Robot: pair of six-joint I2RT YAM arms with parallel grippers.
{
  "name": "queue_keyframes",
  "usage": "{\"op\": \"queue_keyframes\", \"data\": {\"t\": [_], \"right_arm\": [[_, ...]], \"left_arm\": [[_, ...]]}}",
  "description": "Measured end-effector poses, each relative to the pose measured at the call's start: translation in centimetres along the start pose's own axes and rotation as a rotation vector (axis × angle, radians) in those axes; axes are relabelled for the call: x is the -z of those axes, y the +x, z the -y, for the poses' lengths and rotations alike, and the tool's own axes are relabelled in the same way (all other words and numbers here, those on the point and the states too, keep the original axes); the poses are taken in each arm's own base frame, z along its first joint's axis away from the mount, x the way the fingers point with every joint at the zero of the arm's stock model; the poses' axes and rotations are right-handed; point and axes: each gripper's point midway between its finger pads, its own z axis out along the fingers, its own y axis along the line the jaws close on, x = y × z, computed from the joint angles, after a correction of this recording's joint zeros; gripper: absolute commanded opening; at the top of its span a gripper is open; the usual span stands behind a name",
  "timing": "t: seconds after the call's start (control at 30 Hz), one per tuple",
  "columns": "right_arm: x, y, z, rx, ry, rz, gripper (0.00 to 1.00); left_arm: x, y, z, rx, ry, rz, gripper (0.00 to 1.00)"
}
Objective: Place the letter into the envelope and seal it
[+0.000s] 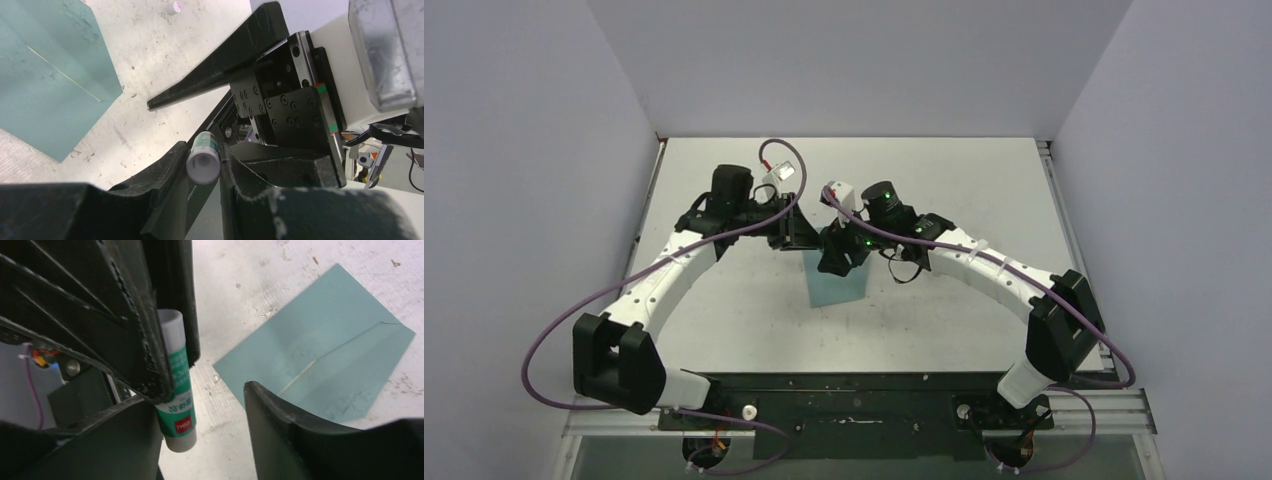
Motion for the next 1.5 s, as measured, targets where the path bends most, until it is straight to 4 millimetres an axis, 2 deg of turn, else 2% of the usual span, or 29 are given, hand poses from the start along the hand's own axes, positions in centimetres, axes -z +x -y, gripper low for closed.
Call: {"op": "queue_keyframes", "data": {"t": [0.1, 0.2, 0.27, 0.4, 0.53, 0.67, 0.77, 0.83, 0.97, 1.1, 1.2, 1.33, 1.5], "right_arm": [[-0.1, -0.8, -0.8, -0.024, -0.035, 0.032, 0.26], [-0.2, -1.5, -1.5, -0.043, -0.061, 0.055, 0.18], [-0.3, -2.0, -1.6, -0.052, -0.065, 0.072, 0.14], [-0.2, -2.6, -1.1, -0.08, -0.054, 0.119, 0.07], [0.5, -3.5, -0.1, -0.16, -0.023, 0.214, 0.05], [1.6, -5.9, 0.9, -0.238, -0.001, 0.346, 0.05], [2.2, -7.3, 0.6, -0.281, -0.023, 0.425, 0.05], [2.4, -7.9, 0.5, -0.298, -0.034, 0.452, 0.05], [2.6, -8.6, 0.2, -0.312, -0.06, 0.485, 0.05], [2.6, -8.3, 0.0, -0.3, -0.074, 0.473, 0.05], [2.4, -7.4, -0.3, -0.235, -0.087, 0.427, 0.06], [2.3, -7.1, -0.7, -0.134, -0.112, 0.349, 0.06], [2.5, -7.4, -1.2, -0.042, -0.137, 0.298, 0.06]], "left_arm": [[0.0, -0.5, 0.1, -0.003, 0.009, 0.014, 0.0], [0.1, -1.3, 0.2, 0.008, 0.014, 0.041, 0.02], [0.2, -1.7, 0.3, 0.031, 0.021, 0.058, 0.15], [0.2, -2.5, 0.3, 0.076, 0.043, 0.123, 0.31], [0.2, -2.9, 0.8, 0.108, 0.093, 0.208, 0.42], [0.3, -3.7, 1.6, 0.106, 0.135, 0.294, 0.51], [0.4, -4.6, 2.1, 0.089, 0.154, 0.345, 0.61], [0.6, -5.0, 2.3, 0.08, 0.159, 0.375, 0.63], [1.3, -5.7, 3.2, 0.058, 0.174, 0.428, 0.65], [2.5, -6.3, 4.4, 0.022, 0.192, 0.479, 0.74], [3.5, -6.5, 5.1, -0.012, 0.193, 0.515, 0.74], [3.9, -6.4, 5.1, -0.051, 0.169, 0.515, 0.71], [3.3, -6.1, 4.4, -0.046, 0.128, 0.469, 0.56]]}}
